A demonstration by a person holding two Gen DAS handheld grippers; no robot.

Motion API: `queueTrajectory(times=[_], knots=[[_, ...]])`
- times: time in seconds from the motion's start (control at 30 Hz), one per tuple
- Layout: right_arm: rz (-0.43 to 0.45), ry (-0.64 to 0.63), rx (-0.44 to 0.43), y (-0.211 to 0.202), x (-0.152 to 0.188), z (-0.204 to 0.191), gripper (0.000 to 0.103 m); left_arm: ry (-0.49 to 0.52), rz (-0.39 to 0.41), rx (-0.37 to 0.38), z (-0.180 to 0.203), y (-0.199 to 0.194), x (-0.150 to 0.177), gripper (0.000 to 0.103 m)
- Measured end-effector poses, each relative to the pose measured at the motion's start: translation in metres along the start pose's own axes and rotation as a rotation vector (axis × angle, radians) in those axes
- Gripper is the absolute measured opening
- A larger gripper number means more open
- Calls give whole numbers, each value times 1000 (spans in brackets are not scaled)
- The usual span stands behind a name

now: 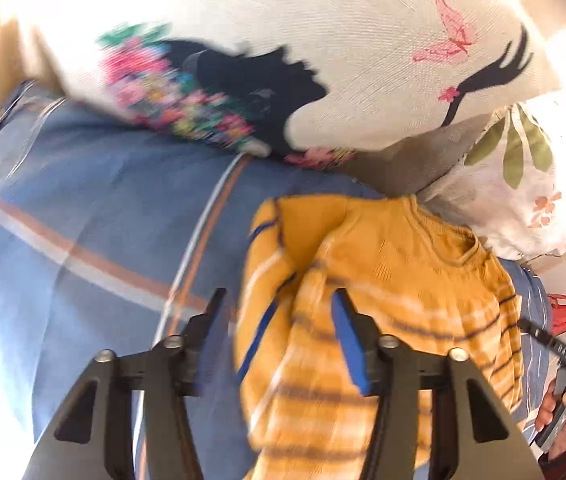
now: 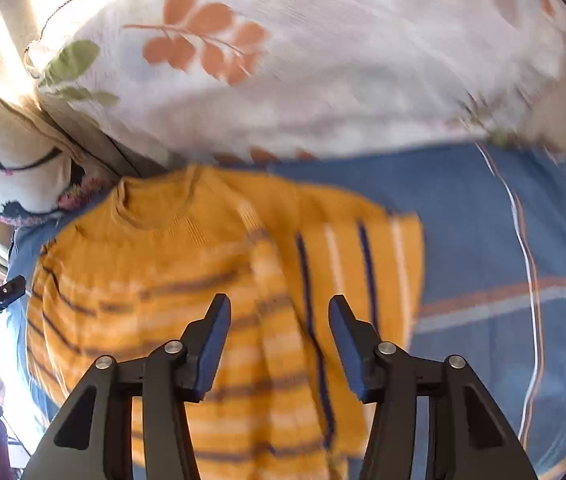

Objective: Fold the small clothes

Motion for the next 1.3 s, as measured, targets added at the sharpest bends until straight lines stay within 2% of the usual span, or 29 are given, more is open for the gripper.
queueTrajectory(times=[0.17,0.3,0.33,0.37,0.4,0.43,0.5,0.6,0.67,0.73,0.83,0.97,1.03,1.13,1.23,1.3], knots=[[-21,67,12,-3,60,12,61,-63,-86,12,-21,8,48,56],[-53,105,-49,10,87,7,61,-63,-125,92,-10,14,75,59],[-70,105,-81,16,91,1,39,-64,-138,106,-8,17,82,59],[-79,105,-110,17,93,-2,25,-57,-154,94,-7,20,87,53],[-81,103,-114,17,93,-3,17,-31,-146,42,-4,23,87,31],[-70,110,-109,13,90,-1,9,-8,-155,31,-1,23,87,20],[-59,135,-83,7,85,10,9,-17,-142,-1,-4,15,80,16],[-67,127,-20,6,85,29,9,-61,-120,-49,-16,10,71,16],[-82,128,-12,9,88,33,18,-149,-130,-20,-29,7,74,22],[-55,125,5,-1,87,32,33,-231,-127,19,-37,2,81,32],[3,126,17,-24,90,33,46,-222,-93,-35,-42,-17,88,32],[32,103,31,-42,98,34,48,-153,-36,-135,-41,-50,99,40],[36,88,25,-46,102,31,50,-159,-20,-136,-38,-64,105,49],[46,35,-4,-49,105,14,50,-172,-1,-140,-34,-75,112,53],[40,-42,-45,-46,108,-18,51,-173,20,-153,-33,-86,118,61],[25,-92,-79,-43,109,-43,51,-176,35,-149,-35,-91,120,63]])
Point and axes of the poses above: each gripper's, at about its wrist camera, not at the fingertips, and y roughly the way its jaws point, z to its right, x to its underside, the point moved 9 cm from there along y, roughly the way its jaws point, and after that the axes turned 5 degrees about -y, right-handed, at the moved point
